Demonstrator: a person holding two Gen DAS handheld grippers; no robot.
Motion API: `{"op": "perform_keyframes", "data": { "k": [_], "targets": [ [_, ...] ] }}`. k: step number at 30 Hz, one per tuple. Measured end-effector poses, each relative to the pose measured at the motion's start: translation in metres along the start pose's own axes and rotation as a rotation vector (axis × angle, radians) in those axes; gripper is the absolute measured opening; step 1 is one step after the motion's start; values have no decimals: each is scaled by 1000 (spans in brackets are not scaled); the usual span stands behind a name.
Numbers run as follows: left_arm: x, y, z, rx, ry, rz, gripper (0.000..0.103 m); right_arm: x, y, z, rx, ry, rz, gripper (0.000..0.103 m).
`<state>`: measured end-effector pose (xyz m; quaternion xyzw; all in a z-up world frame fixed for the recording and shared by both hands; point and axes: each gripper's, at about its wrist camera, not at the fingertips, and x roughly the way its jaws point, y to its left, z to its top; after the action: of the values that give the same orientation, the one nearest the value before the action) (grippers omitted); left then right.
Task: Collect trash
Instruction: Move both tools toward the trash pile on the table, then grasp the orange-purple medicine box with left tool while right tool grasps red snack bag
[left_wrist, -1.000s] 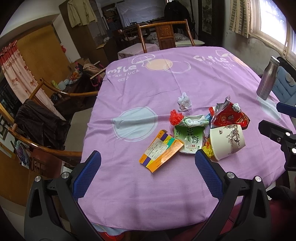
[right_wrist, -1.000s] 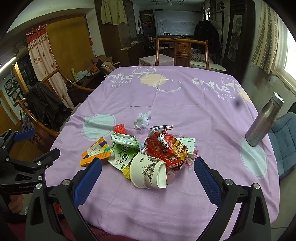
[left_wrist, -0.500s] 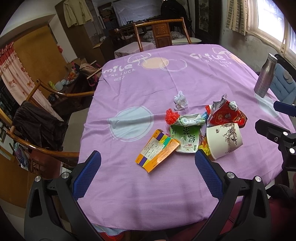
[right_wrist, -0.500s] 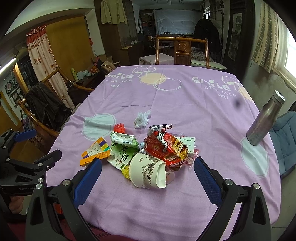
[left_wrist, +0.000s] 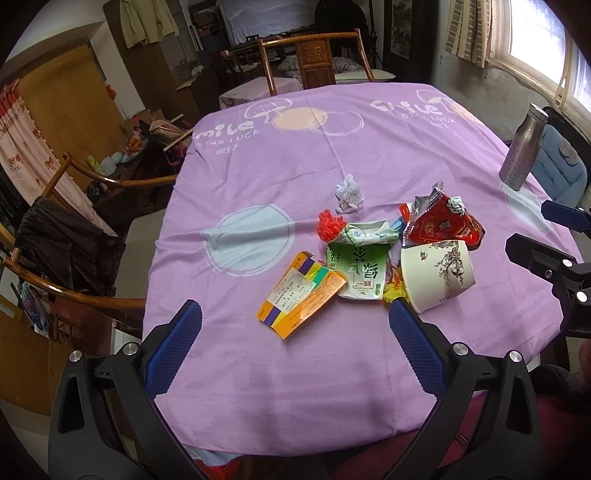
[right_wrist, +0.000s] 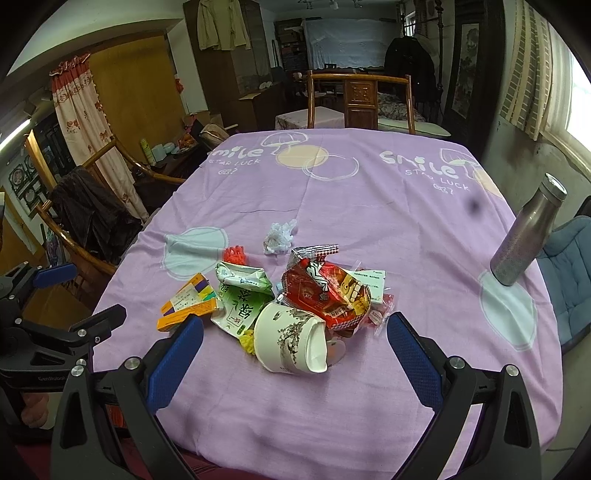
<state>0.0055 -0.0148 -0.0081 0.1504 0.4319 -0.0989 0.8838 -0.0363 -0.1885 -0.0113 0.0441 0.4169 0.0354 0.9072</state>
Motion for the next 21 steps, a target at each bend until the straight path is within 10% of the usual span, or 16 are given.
{"op": "perform_keyframes", "data": {
  "k": [10, 21],
  "targets": [
    [53, 72, -6, -199, 156, -69, 97, -6, -42, -31, 160, 24, -54, 97],
    [143, 22, -17, 23, 175, -229, 97, -11, -52, -69, 138, 149, -175, 97]
  ]
}}
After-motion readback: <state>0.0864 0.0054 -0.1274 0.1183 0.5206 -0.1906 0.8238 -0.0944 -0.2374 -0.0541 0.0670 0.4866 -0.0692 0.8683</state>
